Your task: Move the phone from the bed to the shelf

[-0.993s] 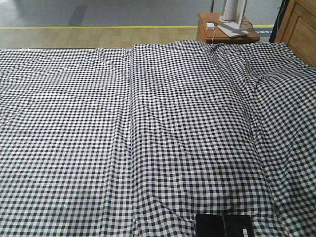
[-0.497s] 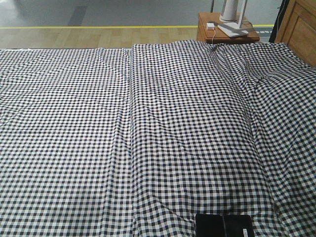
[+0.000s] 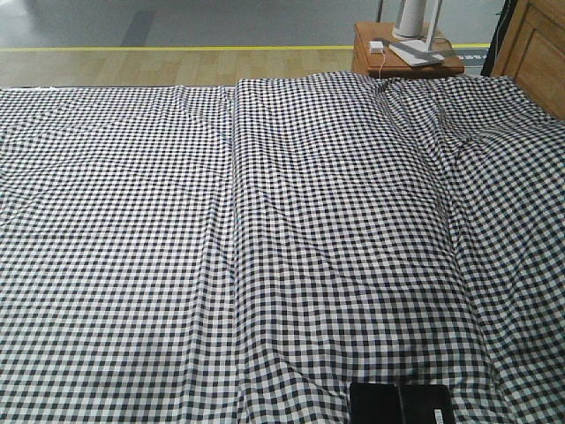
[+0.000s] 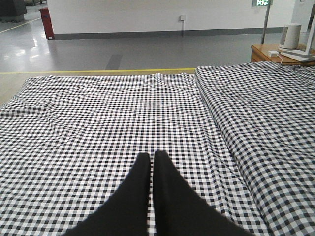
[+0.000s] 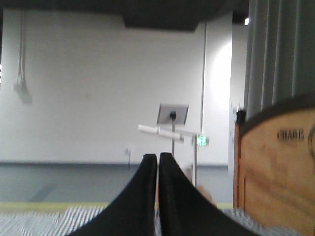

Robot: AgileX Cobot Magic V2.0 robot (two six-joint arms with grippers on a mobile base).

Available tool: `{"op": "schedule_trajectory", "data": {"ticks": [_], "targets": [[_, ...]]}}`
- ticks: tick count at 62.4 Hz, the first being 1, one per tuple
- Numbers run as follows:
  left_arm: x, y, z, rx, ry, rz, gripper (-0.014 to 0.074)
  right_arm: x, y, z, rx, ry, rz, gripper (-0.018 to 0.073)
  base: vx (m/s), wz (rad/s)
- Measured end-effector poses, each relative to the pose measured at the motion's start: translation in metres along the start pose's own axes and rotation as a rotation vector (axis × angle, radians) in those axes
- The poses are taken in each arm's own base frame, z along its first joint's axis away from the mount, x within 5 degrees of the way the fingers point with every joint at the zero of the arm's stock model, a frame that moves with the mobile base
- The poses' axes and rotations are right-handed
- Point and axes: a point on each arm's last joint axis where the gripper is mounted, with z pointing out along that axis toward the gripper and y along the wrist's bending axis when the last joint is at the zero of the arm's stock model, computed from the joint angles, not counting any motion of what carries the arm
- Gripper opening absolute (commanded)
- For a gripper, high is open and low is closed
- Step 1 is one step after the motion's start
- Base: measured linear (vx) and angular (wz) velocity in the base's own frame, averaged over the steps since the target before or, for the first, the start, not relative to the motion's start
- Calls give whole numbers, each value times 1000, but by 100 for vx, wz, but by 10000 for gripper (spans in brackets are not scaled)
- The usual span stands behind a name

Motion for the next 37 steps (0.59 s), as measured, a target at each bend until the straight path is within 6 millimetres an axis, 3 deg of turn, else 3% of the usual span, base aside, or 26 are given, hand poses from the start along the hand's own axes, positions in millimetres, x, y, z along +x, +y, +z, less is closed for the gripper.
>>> {"op": "schedule_trajectory", "data": {"ticks": [12,19,29,37], "targets": [[0,0,0,0,0,0,1,-66,-3,7,14,-173,-55,-5,0,0],[0,0,0,0,0,0,1,-94,-5,23,12,-131,-49,-3,0,0],[0,0,0,0,0,0,1,-117,-6,57,-4,50,-14,10,0,0],[0,0,0,0,0,0,1,-119,-6,87,-20,218,-11,48,0,0]]}}
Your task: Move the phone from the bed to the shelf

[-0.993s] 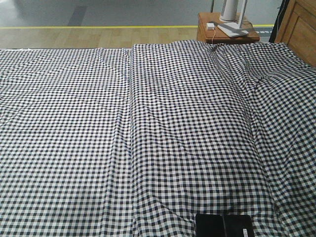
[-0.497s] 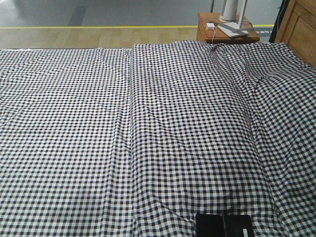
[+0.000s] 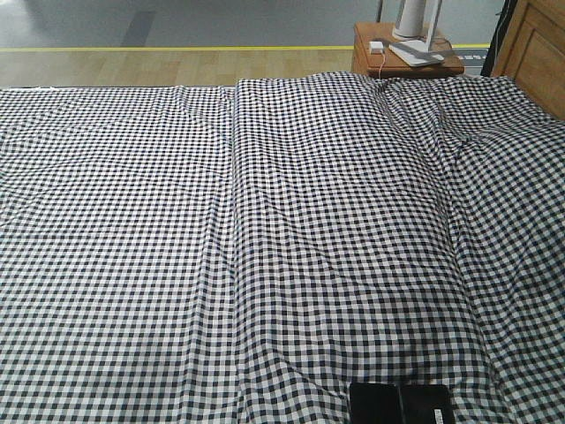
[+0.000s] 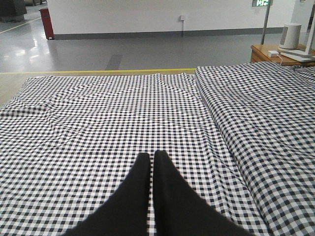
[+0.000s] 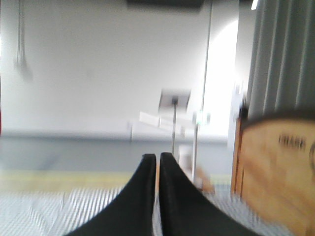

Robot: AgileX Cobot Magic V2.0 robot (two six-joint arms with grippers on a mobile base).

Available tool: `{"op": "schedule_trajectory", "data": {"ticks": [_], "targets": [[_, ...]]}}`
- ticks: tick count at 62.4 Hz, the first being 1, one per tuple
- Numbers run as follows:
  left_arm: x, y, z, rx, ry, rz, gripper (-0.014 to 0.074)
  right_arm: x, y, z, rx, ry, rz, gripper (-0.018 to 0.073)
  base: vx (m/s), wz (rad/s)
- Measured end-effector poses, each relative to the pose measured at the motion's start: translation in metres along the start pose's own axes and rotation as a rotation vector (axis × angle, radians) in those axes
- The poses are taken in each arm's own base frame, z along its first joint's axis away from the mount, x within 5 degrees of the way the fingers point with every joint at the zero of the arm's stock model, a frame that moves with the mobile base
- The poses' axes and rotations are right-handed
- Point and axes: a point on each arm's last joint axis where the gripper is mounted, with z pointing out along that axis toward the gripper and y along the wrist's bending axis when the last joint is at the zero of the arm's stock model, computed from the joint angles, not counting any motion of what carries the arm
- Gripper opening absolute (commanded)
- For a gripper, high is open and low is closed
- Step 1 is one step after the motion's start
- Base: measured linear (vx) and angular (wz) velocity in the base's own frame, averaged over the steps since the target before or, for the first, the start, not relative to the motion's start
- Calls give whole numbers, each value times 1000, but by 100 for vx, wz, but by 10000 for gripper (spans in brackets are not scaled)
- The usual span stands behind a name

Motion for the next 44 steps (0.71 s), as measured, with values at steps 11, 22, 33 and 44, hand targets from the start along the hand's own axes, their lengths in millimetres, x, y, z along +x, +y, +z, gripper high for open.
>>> {"op": "schedule_trajectory", "data": {"ticks": [11,22,33,44], "targets": [[0,0,0,0,0,0,1,15,1,40,-22,239,2,177,0,0],[0,0,0,0,0,0,1,49,4,67,-44,490,4,452,0,0],[0,0,0,0,0,0,1,75,6,79,-59,688,16,729,0,0],[0,0,0,0,0,0,1,89,7,84,-63,796,36,715,0,0]]}}
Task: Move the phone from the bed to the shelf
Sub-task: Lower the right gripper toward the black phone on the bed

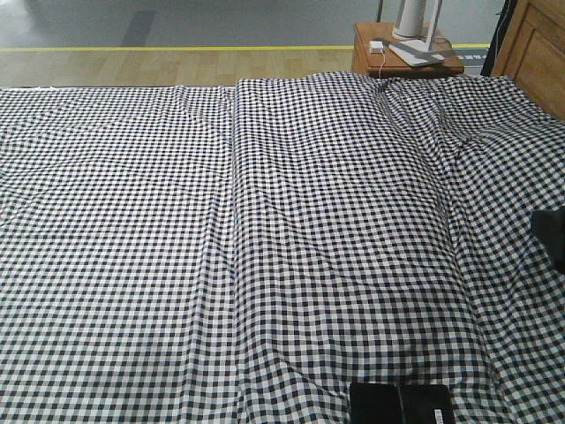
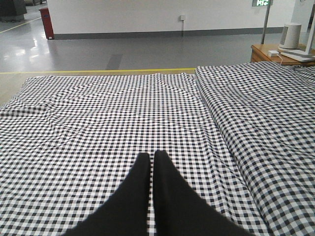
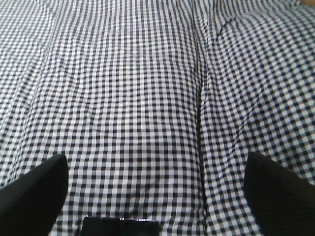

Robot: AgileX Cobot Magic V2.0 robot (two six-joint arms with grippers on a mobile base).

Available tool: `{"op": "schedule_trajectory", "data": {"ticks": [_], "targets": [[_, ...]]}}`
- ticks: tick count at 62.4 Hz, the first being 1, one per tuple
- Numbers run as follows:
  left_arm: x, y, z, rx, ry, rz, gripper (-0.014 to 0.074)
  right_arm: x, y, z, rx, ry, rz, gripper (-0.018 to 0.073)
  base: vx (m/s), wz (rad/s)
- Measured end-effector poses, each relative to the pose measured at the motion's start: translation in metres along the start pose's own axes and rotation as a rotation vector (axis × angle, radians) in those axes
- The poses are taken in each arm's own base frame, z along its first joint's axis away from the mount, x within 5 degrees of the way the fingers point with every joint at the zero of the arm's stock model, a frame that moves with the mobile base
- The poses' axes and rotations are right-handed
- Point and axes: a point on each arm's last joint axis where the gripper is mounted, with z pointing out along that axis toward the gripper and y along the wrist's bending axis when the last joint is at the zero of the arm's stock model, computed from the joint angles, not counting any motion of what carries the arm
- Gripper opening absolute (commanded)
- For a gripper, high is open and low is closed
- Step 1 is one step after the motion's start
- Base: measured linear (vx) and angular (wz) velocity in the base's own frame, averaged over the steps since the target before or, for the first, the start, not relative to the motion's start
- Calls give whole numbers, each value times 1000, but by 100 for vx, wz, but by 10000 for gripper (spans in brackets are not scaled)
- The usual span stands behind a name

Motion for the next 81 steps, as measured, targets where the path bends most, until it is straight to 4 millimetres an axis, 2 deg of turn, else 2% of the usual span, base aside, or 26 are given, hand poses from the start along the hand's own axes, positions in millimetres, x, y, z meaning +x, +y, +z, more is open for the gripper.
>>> {"op": "schedule_trajectory", "data": {"ticks": [11,17,29,34,41,50,57,67,81], "targets": [[0,0,0,0,0,0,1,4,0,6,-4,81,70,711,0,0],[0,0,0,0,0,0,1,0,0,9,-3,137,115,708,0,0],[0,0,0,0,0,0,1,-28,-4,16,32,229,184,704,0,0],[0,0,0,0,0,0,1,-41,-9,24,63,273,184,699,0,0],[0,0,0,0,0,0,1,-57,-29,39,122,314,236,688,0,0],[0,0,0,0,0,0,1,-66,-74,59,210,366,314,673,0,0],[0,0,0,0,0,0,1,-62,-103,79,200,432,360,667,0,0],[0,0,0,0,0,0,1,-43,-138,116,127,532,412,662,0,0],[0,0,0,0,0,0,1,1,-175,167,5,639,523,650,0,0]]}}
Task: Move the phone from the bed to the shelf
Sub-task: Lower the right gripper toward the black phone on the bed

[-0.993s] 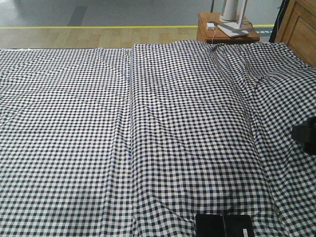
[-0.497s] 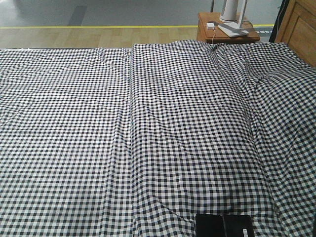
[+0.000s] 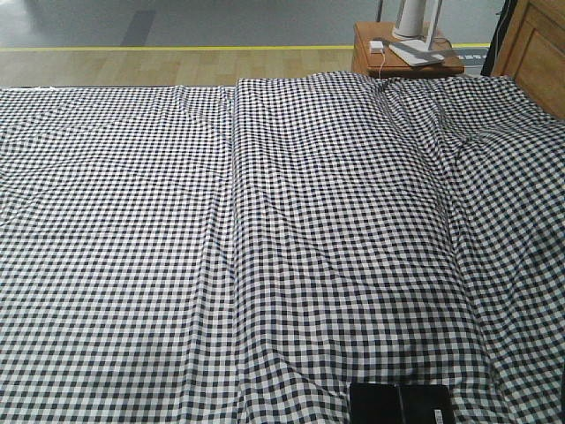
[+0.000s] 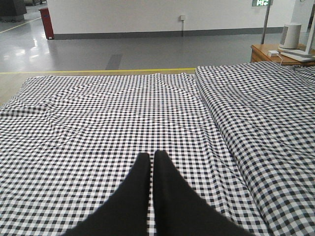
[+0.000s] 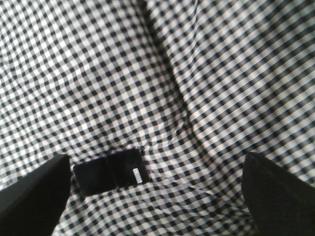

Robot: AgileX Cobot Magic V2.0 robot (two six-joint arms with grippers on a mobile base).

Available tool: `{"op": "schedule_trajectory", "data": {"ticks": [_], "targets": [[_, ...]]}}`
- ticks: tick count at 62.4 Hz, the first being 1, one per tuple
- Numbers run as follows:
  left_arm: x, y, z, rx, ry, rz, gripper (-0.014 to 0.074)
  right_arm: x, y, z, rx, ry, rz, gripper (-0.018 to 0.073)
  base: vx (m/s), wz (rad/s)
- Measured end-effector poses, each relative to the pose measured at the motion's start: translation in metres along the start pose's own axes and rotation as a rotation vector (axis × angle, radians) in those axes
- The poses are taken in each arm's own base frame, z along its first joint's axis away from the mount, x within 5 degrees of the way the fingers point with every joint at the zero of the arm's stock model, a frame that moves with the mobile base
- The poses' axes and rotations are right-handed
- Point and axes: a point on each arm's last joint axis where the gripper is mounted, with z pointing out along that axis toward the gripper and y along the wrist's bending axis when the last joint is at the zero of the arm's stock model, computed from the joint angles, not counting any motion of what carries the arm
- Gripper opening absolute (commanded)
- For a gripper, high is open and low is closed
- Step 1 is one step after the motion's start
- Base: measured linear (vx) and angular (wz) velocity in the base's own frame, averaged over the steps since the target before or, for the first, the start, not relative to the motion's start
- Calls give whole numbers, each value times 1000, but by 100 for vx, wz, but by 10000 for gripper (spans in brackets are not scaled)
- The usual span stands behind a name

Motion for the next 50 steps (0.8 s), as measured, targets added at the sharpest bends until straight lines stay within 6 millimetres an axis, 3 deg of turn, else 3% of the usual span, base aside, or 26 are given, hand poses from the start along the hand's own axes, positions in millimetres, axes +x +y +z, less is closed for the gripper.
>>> {"op": "schedule_trajectory", "data": {"ticks": [21,37,50], "targets": [[0,0,0,0,0,0,1,5,-41,93,-233,185,32,641,0,0],[0,0,0,0,0,0,1,28,-53,167,-399,340,34,631,0,0],[0,0,0,0,0,0,1,49,-57,212,-533,410,40,620,0,0]]}}
